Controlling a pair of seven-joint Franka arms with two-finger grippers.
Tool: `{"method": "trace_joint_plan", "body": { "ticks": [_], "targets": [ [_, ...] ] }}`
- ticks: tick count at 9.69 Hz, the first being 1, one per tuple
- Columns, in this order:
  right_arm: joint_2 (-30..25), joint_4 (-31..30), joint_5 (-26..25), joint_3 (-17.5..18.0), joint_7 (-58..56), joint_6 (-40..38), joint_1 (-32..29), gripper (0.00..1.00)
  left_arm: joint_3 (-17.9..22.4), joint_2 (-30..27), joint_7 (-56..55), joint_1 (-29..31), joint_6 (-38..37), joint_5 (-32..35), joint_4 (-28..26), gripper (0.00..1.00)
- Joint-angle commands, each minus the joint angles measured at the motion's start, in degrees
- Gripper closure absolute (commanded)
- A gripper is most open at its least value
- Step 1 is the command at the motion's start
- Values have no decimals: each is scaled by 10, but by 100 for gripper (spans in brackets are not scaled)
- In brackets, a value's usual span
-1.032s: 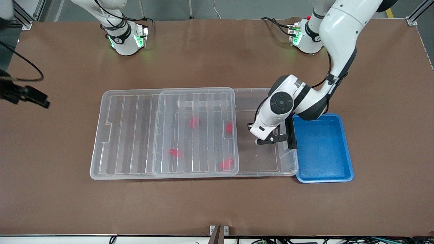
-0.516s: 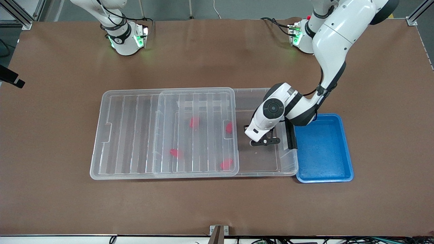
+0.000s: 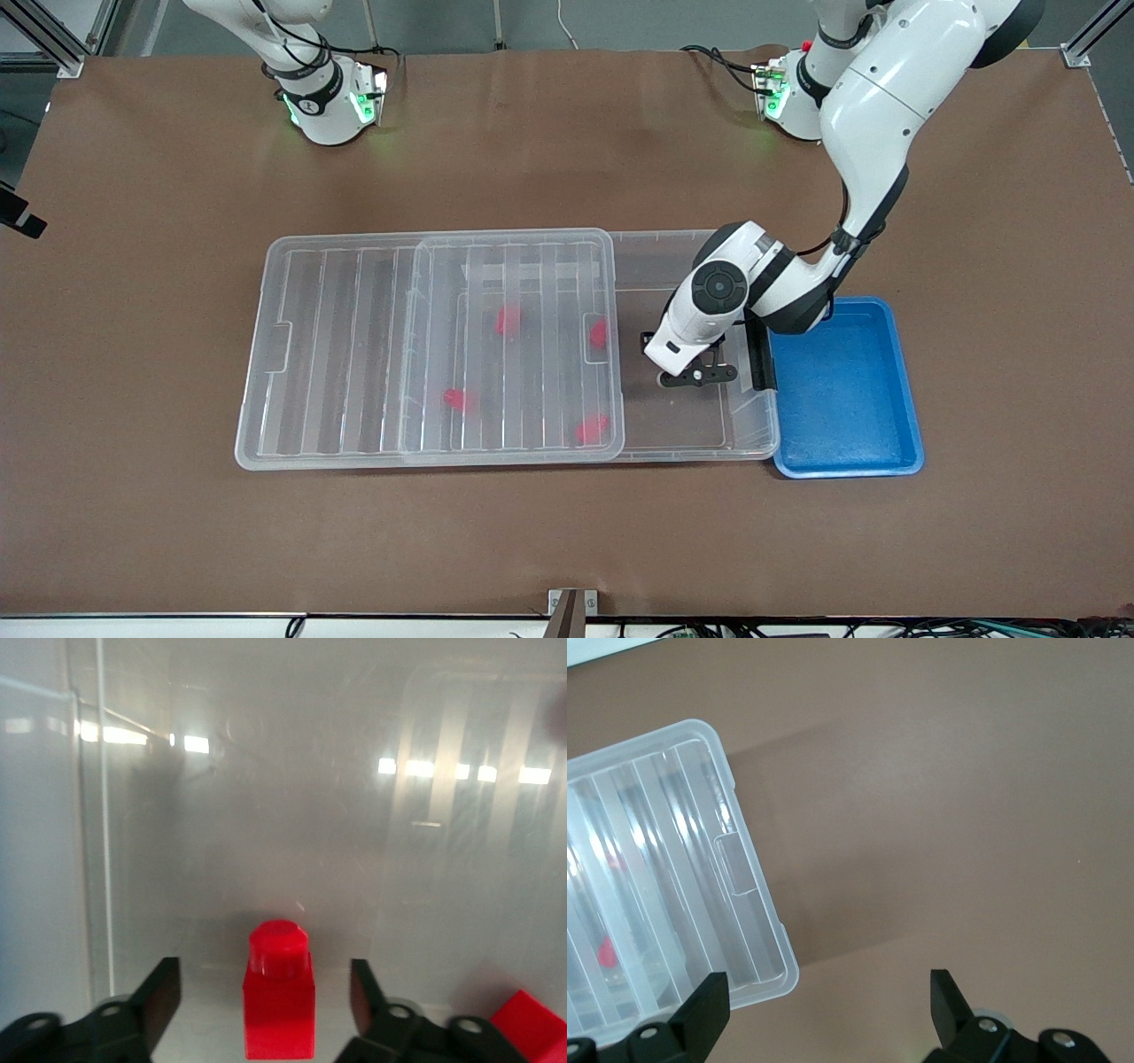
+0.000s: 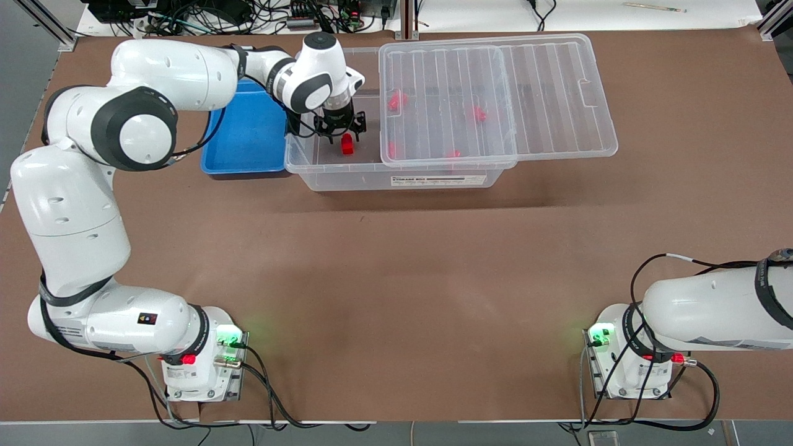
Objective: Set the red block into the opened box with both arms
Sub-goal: 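Carry the red block with the left gripper into the opened box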
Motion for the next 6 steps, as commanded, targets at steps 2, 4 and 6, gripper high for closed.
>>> {"method": "trace_joint_plan", "body": {
  "ticks": [2,4,6],
  "targets": [
    [-10,-12,5,-1,-35,0,3,0,-1,-66,-2,3,-63,6,-1,0],
    [-10,-12,5,-1,-37,-2,2,0,-10,-105,-1,3,-88,4,4,0],
    [-10,-12,5,-1,-37,-2,2,0,-11,-128,-1,3,-147,-7,48,0]
  ]
}}
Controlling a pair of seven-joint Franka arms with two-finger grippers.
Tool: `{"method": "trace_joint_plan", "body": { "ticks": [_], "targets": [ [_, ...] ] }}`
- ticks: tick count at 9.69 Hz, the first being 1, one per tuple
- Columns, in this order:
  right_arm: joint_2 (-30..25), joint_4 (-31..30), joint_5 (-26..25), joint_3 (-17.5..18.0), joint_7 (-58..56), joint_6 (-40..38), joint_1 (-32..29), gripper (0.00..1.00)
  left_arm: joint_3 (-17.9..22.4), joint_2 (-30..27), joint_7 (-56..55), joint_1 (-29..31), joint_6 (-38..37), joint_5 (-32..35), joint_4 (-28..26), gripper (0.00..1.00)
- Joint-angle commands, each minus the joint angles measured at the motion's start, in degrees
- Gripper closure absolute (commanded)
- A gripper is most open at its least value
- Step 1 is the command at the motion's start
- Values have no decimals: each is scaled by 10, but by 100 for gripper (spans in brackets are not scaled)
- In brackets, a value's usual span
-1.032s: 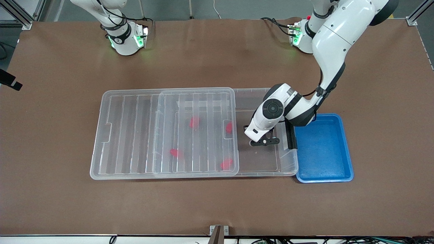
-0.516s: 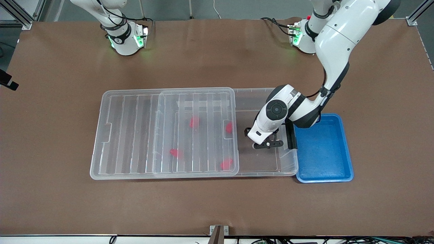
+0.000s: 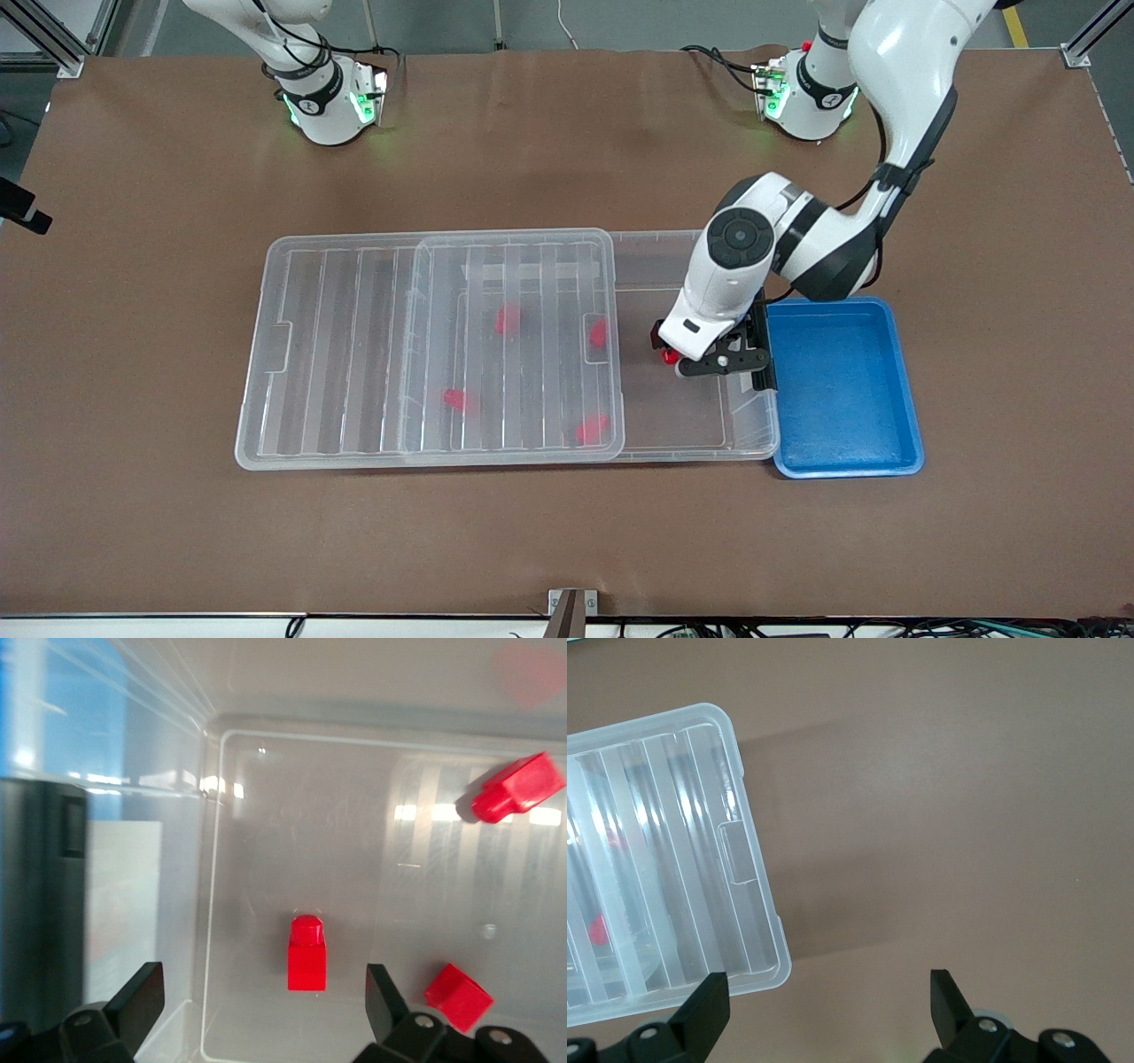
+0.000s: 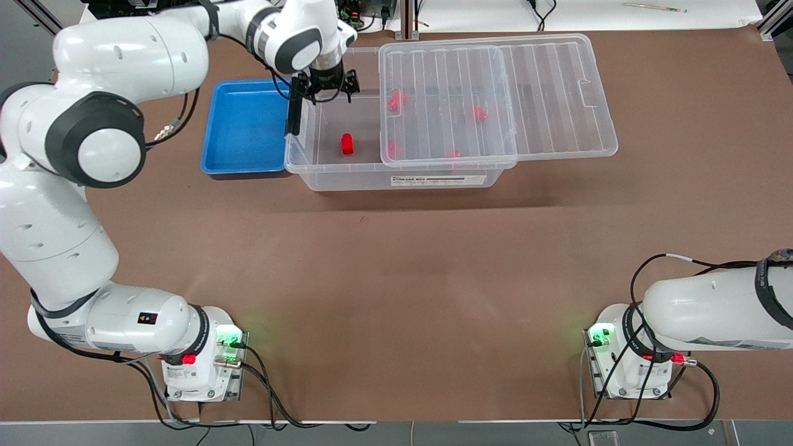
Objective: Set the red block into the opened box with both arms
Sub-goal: 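Open the left gripper to release the red block inside the box, then raise the left gripper and withdraw it from the box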
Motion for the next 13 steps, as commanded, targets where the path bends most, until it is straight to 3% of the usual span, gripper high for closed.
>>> {"method": "trace_joint_plan", "body": {
  "ticks": [1,6,10,12,13],
  "targets": [
    [-10,-12,5,-2,-7,0,1,0,-3,-12,15,3,-83,-5,54,0],
    [-10,-12,5,-2,-6,0,1,0,-4,-84,142,116,-232,-69,174,0],
    [-10,-12,5,-2,-7,0,1,0,-3,-163,224,201,-298,-132,184,0],
    [2,-16,3,-4,-84,6,-18,0,0,-199,286,226,-328,-145,183,0],
    [5,-12,3,-4,-85,9,-20,0,26,-215,289,223,-335,-173,177,0]
  ]
}}
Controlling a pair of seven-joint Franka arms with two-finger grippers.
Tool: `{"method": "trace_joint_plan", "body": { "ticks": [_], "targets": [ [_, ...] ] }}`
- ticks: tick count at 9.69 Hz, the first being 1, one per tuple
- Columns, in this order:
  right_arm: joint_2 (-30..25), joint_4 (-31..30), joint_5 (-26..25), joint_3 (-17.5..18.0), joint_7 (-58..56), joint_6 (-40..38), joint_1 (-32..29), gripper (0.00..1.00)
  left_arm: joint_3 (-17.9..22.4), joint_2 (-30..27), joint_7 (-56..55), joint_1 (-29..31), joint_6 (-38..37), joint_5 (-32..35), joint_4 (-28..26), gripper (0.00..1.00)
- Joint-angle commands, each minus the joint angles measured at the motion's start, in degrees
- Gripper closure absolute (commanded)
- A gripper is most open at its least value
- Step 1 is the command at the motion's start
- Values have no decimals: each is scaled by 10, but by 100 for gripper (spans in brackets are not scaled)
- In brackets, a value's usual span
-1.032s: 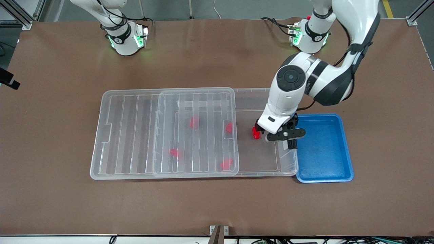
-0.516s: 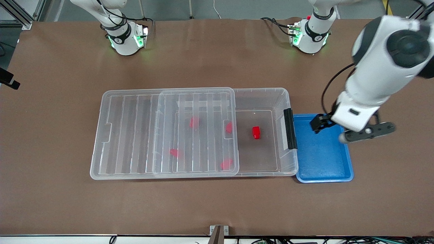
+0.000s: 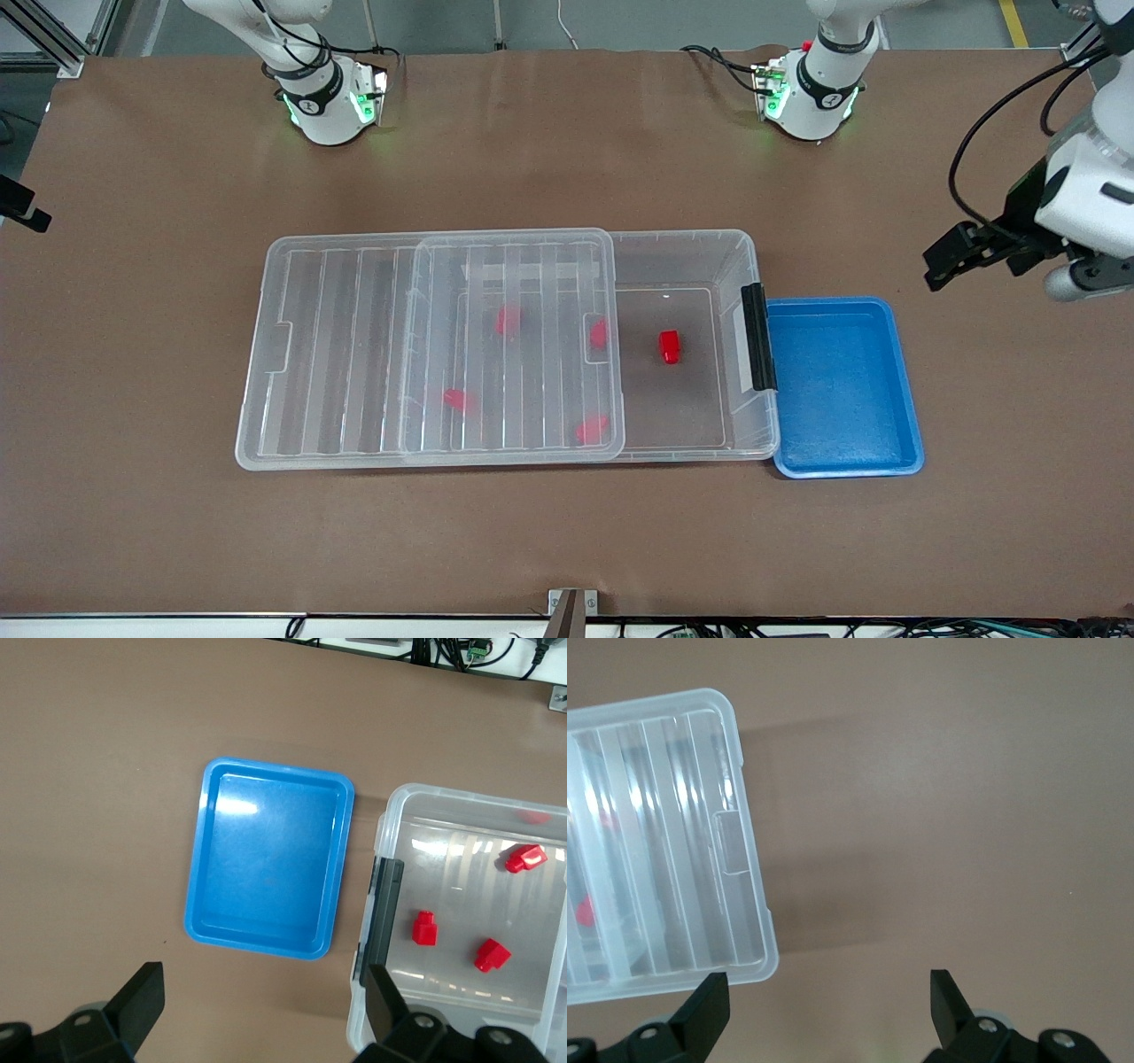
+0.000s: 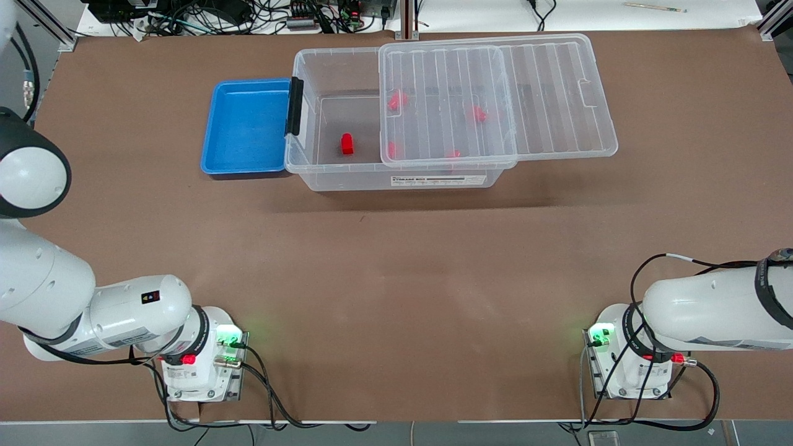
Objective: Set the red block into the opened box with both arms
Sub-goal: 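Raise the left gripper and withdraw it from the box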
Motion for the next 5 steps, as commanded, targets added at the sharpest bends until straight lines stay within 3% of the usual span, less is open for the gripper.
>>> {"method": "trace_joint_plan", "body": {
  "ticks": [1,2,3,4,5],
  "targets": [
    [4,-19,5,0,-33,28,-13,0,61,-40,31,-17,-34,-41,-39,0],
    [9,-64,5,0,-67,64,-17,22,105,-57,82,-44,-50,-42,-53,0],
    [10,-138,5,0,-84,143,-15,64,136,-73,142,-62,-70,-43,-71,0],
    [23,-188,6,2,-81,217,-1,92,167,-98,172,-83,-80,-43,-97,0],
    [51,-205,8,3,-81,262,9,99,190,-121,188,-100,-81,-43,-123,0]
  ]
}}
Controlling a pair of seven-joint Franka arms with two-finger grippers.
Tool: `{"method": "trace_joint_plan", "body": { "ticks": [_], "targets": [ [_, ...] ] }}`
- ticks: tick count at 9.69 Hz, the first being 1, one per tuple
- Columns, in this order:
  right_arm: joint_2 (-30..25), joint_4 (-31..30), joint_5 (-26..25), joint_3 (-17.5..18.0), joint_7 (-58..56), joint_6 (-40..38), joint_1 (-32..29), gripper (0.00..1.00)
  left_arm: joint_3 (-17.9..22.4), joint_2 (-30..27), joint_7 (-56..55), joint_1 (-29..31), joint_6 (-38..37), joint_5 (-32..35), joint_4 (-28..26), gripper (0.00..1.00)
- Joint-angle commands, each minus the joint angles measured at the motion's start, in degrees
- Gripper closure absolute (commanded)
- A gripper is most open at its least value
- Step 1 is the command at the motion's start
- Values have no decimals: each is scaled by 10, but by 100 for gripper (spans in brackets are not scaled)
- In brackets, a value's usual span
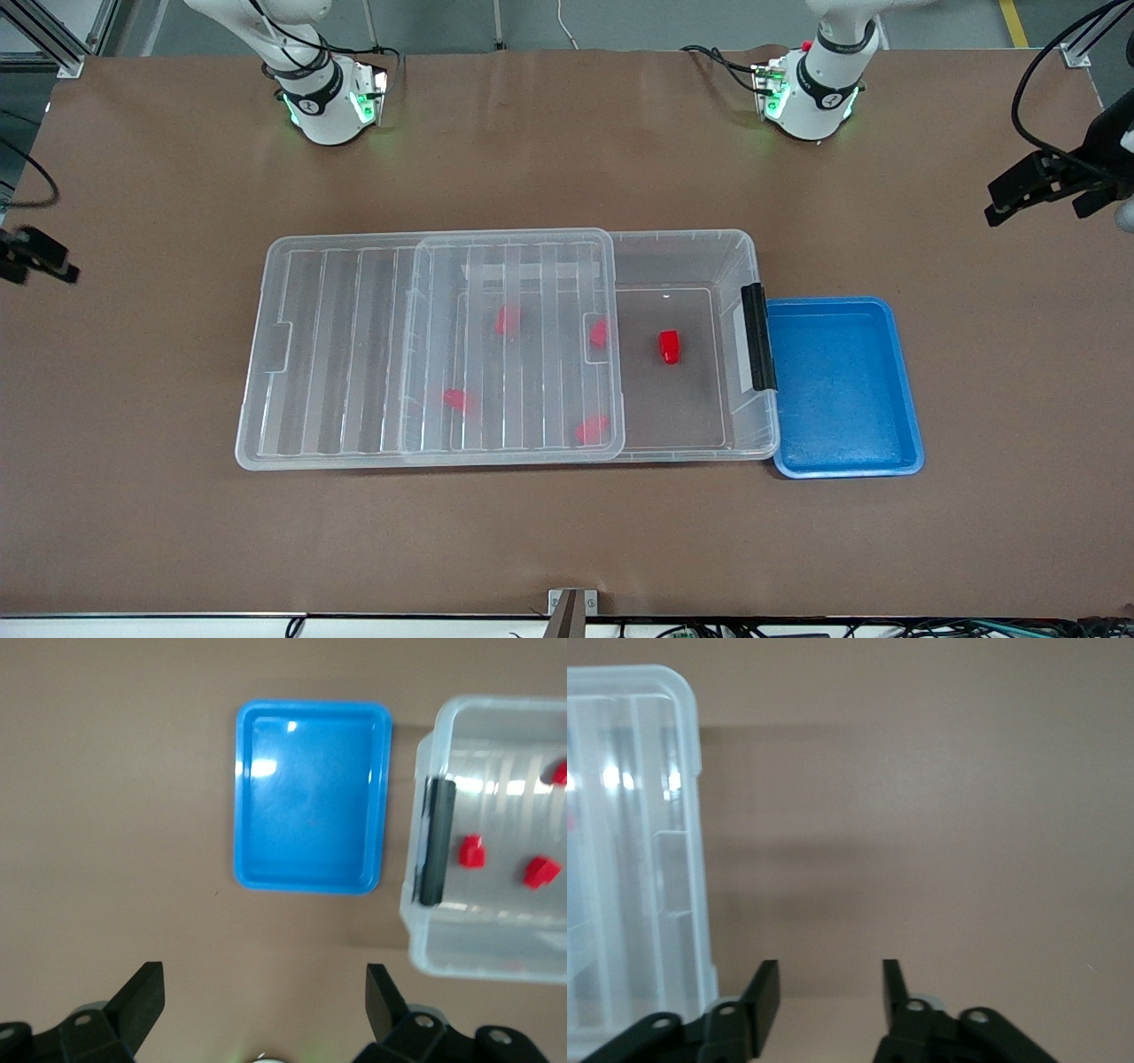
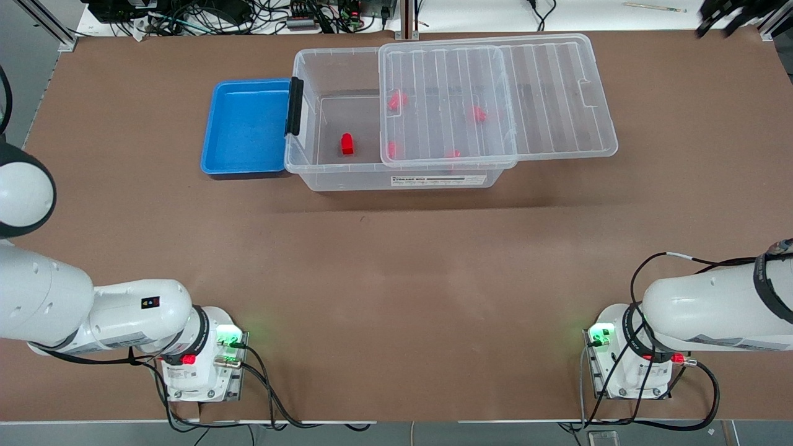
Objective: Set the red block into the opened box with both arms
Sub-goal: 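Raise the left gripper and withdraw it from the box, then push the clear lid closed over the box with the right gripper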
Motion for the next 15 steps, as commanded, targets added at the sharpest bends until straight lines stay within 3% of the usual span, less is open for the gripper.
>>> {"method": "trace_joint_plan", "body": {
  "ticks": [1,5,15],
  "targets": [
    [48,-46,12,3,-6,80,17,100,43,-59,49,-29,1,-10,-90,0],
    [121,-47,52,7,-13,102,56,100,43,-66,55,-28,11,-10,-99,0],
    [144,-28,104,45,24,90,98,100,42,-60,53,-25,19,-10,-94,0]
  ]
}}
